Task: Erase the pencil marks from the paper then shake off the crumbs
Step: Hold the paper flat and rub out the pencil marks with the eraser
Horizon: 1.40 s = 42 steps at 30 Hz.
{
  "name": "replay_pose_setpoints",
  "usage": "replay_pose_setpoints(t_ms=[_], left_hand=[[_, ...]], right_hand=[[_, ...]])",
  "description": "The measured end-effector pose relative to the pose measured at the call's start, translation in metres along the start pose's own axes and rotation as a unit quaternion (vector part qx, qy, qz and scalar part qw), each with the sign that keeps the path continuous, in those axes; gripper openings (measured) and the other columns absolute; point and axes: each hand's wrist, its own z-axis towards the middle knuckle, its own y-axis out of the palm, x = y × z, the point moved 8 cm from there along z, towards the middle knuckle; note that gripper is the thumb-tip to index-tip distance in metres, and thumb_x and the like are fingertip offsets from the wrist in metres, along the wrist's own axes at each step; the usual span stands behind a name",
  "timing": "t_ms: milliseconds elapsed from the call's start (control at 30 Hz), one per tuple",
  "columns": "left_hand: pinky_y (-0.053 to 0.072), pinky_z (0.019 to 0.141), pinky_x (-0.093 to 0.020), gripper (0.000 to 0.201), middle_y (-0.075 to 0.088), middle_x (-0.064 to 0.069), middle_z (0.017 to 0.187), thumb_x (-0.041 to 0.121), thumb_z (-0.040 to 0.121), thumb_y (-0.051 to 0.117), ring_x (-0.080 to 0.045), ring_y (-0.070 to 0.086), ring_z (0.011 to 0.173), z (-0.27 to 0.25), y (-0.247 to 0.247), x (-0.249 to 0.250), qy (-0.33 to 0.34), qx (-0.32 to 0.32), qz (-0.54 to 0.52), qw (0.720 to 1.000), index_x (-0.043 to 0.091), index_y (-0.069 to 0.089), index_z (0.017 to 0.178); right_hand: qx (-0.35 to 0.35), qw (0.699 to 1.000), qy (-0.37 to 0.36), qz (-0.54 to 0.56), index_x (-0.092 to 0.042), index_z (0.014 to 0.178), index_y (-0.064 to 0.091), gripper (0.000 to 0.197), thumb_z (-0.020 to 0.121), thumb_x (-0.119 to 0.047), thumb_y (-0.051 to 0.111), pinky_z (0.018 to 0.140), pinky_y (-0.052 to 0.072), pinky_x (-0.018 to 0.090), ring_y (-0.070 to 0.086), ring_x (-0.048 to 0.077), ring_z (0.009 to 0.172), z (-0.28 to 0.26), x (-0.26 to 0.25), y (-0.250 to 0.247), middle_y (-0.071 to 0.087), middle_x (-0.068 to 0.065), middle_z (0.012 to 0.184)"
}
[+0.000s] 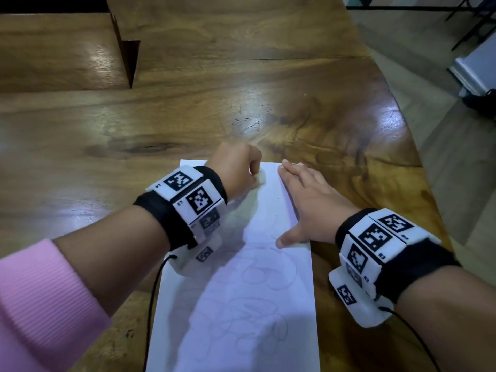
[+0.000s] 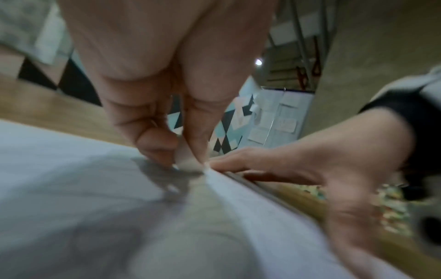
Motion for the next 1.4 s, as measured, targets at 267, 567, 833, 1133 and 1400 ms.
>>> replay_pose_setpoints(t_ms=[267,567,833,1133,1400], left_hand=[[0.038,0.070,-0.024,0.007,0.042,0.010,0.056,0.007,0.078,0.062,-0.023,0.055,0.080,0.007,-0.010,-0.001,-0.022,0.005,-0.005,1.000,0.014,0.061,0.077],[0.038,0.063,-0.022,0.009,0.049,0.008,0.059,0.006,0.075,0.063,-0.017,0.049,0.069,0.000,0.004,0.000,0.010,-0.054,0.021,0.998,0.014,0.065,0.078],[0.036,0.063,-0.022,0.002,0.051,0.010,0.058,0.012,0.072,0.065,-0.012,0.047,0.059,-0.036,0.032,0.002,0.050,-0.164,0.053,0.984,0.013,0.065,0.073],[0.032,0.059,-0.022,0.014,0.052,0.003,0.061,0.000,0.071,0.055,-0.022,0.053,0.073,-0.020,0.011,0.000,0.024,-0.053,0.012,0.998,0.009,0.065,0.075],[0.034,0.064,-0.020,0.015,0.049,0.007,0.057,0.001,0.075,0.054,-0.017,0.050,0.073,-0.010,0.002,-0.005,-0.007,-0.007,0.009,1.000,0.008,0.066,0.082]], right_hand=[[-0.004,1.000,-0.003,-0.011,-0.020,0.150,-0.010,0.134,0.058,-0.060,0.078,0.115,0.000,0.027,-0.016,0.013,0.144,-0.001,0.000,0.000,-0.018,-0.013,0.156],[-0.006,1.000,-0.001,-0.009,-0.021,0.150,-0.011,0.135,0.057,-0.061,0.078,0.116,0.001,0.028,-0.017,0.012,0.144,0.000,0.001,0.002,-0.020,-0.014,0.155],[-0.006,1.000,-0.002,0.001,-0.020,0.151,-0.010,0.135,0.057,-0.059,0.079,0.117,0.002,0.029,-0.018,0.011,0.144,0.001,0.002,0.003,-0.019,-0.014,0.155],[-0.008,1.000,-0.001,-0.012,-0.020,0.150,-0.012,0.135,0.057,-0.062,0.077,0.117,0.002,0.030,-0.017,0.013,0.144,0.001,0.001,0.003,-0.019,-0.012,0.156],[-0.008,1.000,-0.001,-0.007,-0.021,0.150,-0.011,0.135,0.057,-0.061,0.078,0.118,0.003,0.030,-0.017,0.012,0.144,0.000,0.001,0.003,-0.019,-0.013,0.155]])
